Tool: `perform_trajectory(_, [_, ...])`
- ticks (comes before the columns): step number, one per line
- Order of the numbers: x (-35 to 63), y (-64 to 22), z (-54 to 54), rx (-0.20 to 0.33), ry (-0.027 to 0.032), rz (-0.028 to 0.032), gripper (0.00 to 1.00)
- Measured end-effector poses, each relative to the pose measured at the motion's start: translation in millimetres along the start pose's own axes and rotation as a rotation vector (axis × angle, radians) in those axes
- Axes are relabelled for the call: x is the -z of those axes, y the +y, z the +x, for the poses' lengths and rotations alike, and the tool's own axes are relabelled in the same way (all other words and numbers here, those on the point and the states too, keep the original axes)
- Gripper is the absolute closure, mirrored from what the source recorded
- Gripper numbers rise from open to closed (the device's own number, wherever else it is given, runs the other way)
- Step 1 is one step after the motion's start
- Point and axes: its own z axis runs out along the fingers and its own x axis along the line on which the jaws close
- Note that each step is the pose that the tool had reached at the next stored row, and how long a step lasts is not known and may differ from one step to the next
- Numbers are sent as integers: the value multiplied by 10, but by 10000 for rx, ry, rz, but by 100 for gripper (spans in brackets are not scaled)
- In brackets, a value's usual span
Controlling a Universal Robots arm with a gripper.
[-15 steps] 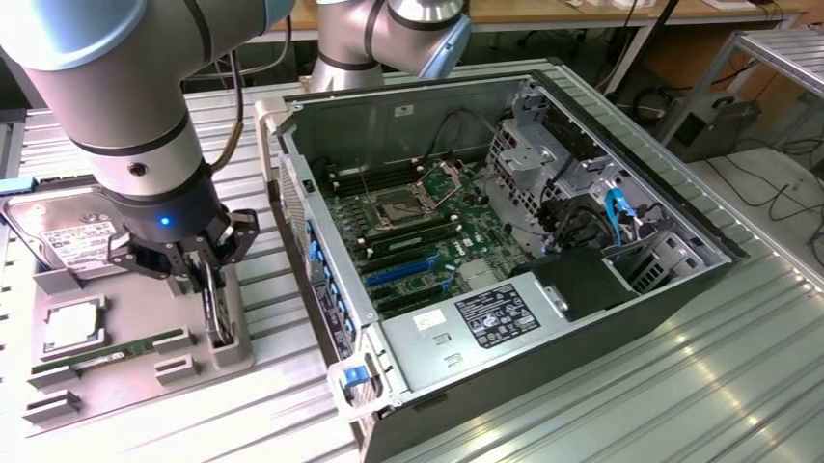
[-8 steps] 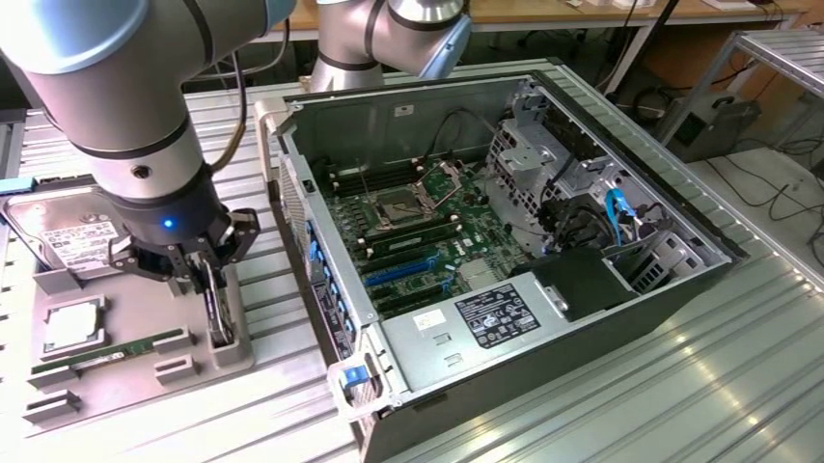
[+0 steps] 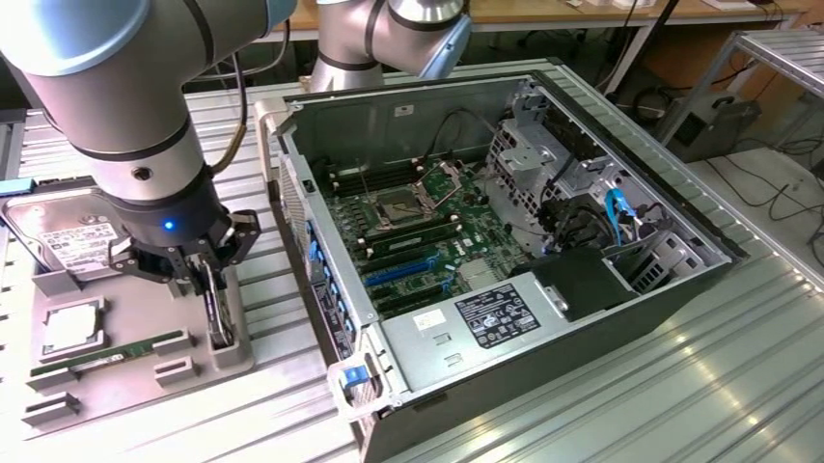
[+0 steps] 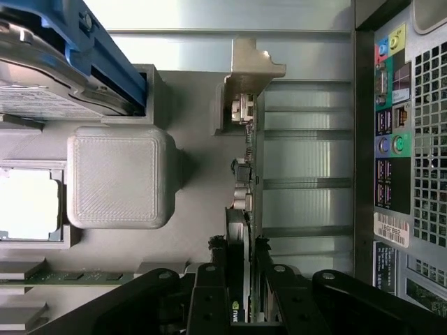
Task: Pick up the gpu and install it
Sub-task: 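Pick up the gpu and move the gpu toward the slot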
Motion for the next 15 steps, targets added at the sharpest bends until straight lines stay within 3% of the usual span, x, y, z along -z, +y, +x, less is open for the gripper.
perform_trajectory(7, [23, 2, -19, 1, 2, 1, 74])
perform_trajectory(15, [226, 9, -31, 1, 1, 0, 74])
